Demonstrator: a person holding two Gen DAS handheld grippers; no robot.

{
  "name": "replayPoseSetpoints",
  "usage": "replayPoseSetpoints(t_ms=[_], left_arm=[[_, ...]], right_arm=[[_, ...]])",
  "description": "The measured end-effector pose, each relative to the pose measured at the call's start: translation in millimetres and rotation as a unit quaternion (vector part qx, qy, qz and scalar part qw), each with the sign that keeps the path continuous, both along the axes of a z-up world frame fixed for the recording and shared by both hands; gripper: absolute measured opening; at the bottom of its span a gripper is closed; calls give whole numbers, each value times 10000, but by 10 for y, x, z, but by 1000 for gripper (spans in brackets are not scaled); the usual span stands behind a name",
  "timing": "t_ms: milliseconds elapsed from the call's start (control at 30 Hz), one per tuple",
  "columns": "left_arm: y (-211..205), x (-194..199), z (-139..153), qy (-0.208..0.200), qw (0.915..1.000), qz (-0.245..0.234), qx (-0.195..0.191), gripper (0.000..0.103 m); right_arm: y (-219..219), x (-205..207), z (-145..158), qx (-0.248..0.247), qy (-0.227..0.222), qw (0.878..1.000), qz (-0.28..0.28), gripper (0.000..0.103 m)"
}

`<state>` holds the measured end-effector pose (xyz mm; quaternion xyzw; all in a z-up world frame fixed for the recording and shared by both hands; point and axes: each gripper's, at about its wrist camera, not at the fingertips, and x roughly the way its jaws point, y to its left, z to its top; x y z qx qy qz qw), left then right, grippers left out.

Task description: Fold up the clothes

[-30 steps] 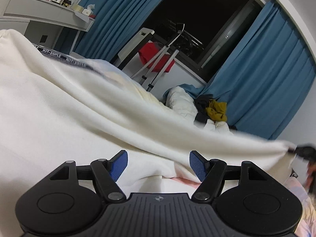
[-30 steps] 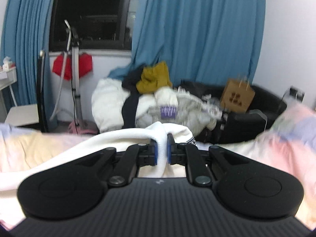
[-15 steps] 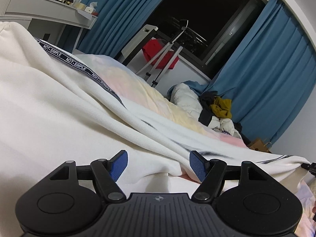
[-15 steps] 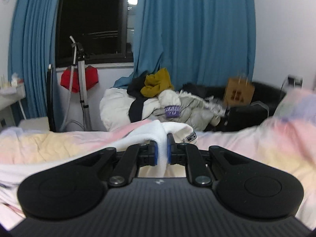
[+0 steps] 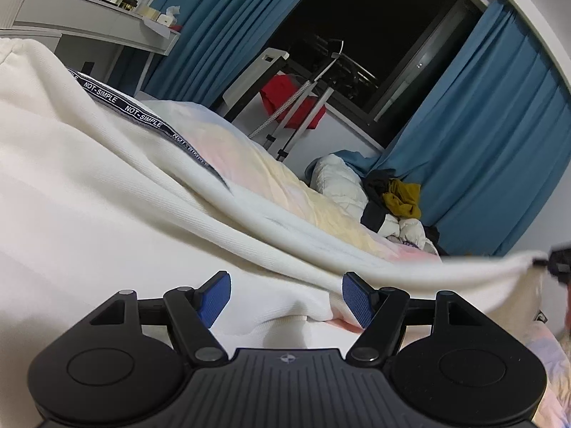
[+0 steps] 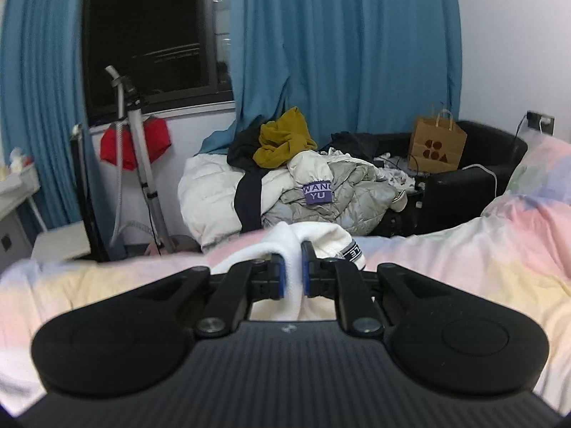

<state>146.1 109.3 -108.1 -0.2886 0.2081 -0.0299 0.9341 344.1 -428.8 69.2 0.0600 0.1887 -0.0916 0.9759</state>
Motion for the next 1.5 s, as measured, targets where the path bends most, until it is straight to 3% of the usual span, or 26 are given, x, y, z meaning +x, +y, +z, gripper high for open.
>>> replayPoseSetpoints(t_ms=[200, 300, 400, 500, 600, 800, 900, 967, 1200, 1267, 1400, 1500], left_arm=[[10, -28, 13, -54, 10000, -4, 47, 71], [22, -43, -6, 3, 10000, -33, -16, 71], [32, -68, 1, 17, 10000, -70, -60, 71], [12, -73, -2, 35, 10000, -89, -29, 71], [-11, -71, -8, 58, 9999, -109, 7, 71], [-51, -57, -51, 111, 9995, -287, -103, 71], [-88, -69, -55, 99, 9989, -439, -146, 71], [-140, -91, -52, 78, 9984, -554, -65, 71], [-340, -183, -32, 162, 9966, -796, 155, 71], [-346, -210, -25, 199, 9971, -736, 57, 71], [-345, -228, -6, 201, 9978, -627, -53, 71], [-311, -194, -20, 215, 9980, -583, -58, 71]], right_arm=[[294, 160, 382, -751, -1101, 9904, 359, 12], [151, 44, 75, -738, -957, 9925, 169, 12], [-113, -70, -540, -593, -294, 9978, -76, 12], [-385, -175, -1236, -171, 529, 9980, -296, 13], [-518, -362, -1628, 296, 652, 9963, -475, 14], [-421, -736, -1716, 814, 444, 9941, -565, 28], [-394, -964, -1660, 1185, 443, 9891, -753, 51], [-346, -1188, -1608, 1472, 383, 9843, -900, 70], [-149, -1710, -1517, 2764, 172, 9589, -615, 70], [-195, -1597, -1594, 3156, 173, 9478, -419, 69], [-364, -1167, -1846, 4155, 347, 9083, -333, 70], [-493, -838, -1909, 4237, 386, 9037, -490, 69]])
